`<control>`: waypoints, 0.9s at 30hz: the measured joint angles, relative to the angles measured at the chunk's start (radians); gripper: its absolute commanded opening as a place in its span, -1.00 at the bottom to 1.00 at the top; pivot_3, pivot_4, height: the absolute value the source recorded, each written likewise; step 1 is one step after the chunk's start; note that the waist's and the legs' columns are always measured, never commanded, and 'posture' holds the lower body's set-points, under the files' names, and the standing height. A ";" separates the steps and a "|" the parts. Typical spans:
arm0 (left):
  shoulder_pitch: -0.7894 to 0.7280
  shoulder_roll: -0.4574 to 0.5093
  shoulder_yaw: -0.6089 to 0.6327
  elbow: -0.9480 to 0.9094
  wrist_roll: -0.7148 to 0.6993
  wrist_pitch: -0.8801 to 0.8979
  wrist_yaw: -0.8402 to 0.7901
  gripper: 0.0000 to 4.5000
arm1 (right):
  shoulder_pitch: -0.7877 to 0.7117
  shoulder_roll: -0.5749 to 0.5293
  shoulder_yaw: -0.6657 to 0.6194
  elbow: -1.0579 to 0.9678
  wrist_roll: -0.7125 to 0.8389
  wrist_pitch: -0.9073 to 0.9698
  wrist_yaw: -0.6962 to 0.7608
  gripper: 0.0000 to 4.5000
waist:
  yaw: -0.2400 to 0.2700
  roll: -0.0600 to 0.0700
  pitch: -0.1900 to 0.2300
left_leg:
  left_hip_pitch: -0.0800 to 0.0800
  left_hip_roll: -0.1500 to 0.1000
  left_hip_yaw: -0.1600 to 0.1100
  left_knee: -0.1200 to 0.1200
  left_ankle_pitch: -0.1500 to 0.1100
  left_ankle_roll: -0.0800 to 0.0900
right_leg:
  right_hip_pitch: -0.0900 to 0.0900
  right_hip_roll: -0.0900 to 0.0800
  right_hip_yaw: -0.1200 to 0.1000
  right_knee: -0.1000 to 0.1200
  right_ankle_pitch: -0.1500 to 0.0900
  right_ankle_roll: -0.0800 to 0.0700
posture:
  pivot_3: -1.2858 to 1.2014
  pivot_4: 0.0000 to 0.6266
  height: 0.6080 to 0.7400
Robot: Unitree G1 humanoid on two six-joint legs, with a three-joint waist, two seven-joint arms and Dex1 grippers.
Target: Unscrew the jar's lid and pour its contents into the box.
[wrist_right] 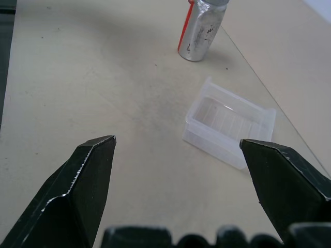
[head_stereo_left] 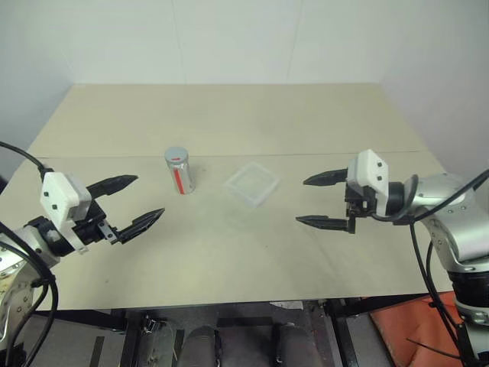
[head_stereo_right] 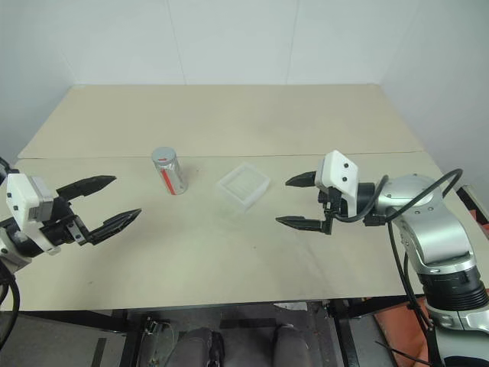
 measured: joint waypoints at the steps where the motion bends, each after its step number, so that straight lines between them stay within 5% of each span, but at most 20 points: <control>1: 0.000 0.000 0.000 0.000 0.000 0.000 0.002 0.99 | 0.000 0.000 0.000 0.000 -0.001 -0.002 0.000 1.00 | 0.000 0.000 0.000 | 0.000 0.000 0.000 0.000 0.000 0.000 | 0.000 0.000 0.000 0.000 0.000 0.000 | 0.03 -0.52 1.00; 16: -0.032 -0.048 -0.033 -0.004 0.072 0.007 0.124 0.99 | -0.007 0.005 0.001 0.013 -0.005 -0.025 0.005 1.00 | 0.003 0.000 0.000 | 0.001 0.000 0.000 0.000 0.000 0.000 | 0.001 0.000 0.000 0.000 0.000 0.000 | 0.03 -0.52 1.00; 27: -0.111 -0.369 -0.244 -0.045 0.299 0.095 0.581 0.99 | -0.007 0.007 0.003 0.010 -0.008 -0.028 0.001 1.00 | 0.008 0.000 0.000 | 0.001 -0.001 -0.001 0.000 0.000 0.000 | 0.002 0.000 0.000 0.000 0.001 0.000 | 0.03 -0.52 1.00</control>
